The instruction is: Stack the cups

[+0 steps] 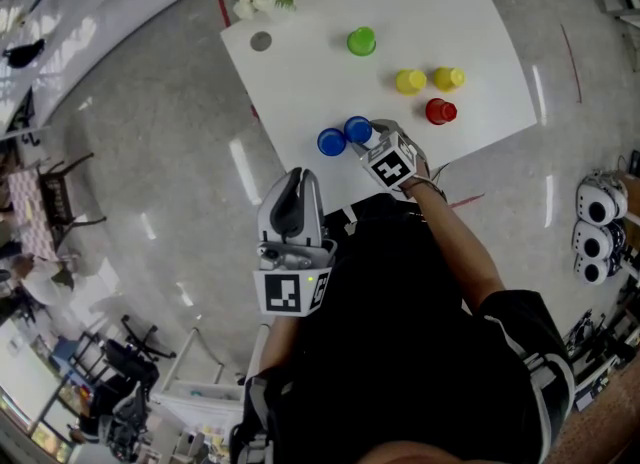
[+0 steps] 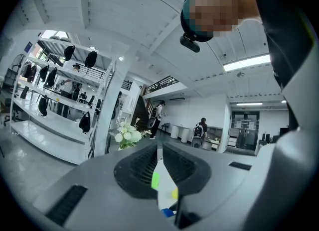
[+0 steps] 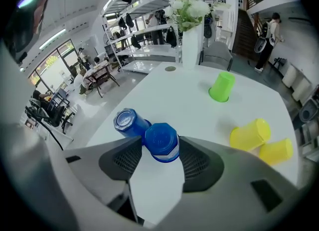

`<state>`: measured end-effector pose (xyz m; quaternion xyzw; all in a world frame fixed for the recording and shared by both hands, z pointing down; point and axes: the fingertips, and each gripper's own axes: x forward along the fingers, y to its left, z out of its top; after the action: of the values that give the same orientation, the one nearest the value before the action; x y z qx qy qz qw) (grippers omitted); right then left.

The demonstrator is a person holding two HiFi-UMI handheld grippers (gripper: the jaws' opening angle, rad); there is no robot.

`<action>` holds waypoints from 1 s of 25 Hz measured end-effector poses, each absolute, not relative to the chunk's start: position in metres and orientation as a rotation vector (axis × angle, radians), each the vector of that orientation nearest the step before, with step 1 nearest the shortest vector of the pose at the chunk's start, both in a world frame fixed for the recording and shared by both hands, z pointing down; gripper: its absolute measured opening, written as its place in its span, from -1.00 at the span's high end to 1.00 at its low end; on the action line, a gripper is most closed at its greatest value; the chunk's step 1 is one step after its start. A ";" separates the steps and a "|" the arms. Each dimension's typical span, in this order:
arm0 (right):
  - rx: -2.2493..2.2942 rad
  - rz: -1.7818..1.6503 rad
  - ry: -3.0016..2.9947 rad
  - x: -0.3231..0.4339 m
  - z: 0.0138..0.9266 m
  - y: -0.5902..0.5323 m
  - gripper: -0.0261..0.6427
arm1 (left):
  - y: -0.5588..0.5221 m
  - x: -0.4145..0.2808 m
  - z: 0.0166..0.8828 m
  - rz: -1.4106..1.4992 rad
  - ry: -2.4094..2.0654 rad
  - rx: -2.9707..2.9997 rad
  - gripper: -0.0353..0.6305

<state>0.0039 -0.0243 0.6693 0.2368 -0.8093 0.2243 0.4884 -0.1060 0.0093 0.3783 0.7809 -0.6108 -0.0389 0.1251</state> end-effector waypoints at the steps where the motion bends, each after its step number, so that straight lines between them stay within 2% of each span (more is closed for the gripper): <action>1: 0.582 0.550 -1.977 0.005 0.667 -0.025 0.17 | 0.009 -0.105 0.378 -0.114 -1.778 2.278 0.74; 10: 0.813 0.549 -2.113 0.036 0.611 -0.047 0.15 | 0.004 -0.087 0.370 -0.113 -1.734 2.328 0.74; 16: 1.099 0.591 -2.060 0.110 0.596 -0.069 0.15 | -0.003 -0.059 0.361 -0.116 -1.654 2.408 0.74; 25: 1.380 0.706 -1.880 0.223 0.621 -0.087 0.15 | -0.008 -0.027 0.352 -0.122 -1.589 2.485 0.74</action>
<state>0.2232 -0.0872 0.6212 0.5316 -0.7241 0.2719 0.3452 -0.0272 -0.0083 0.3518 0.8380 -0.5359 -0.0413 0.0946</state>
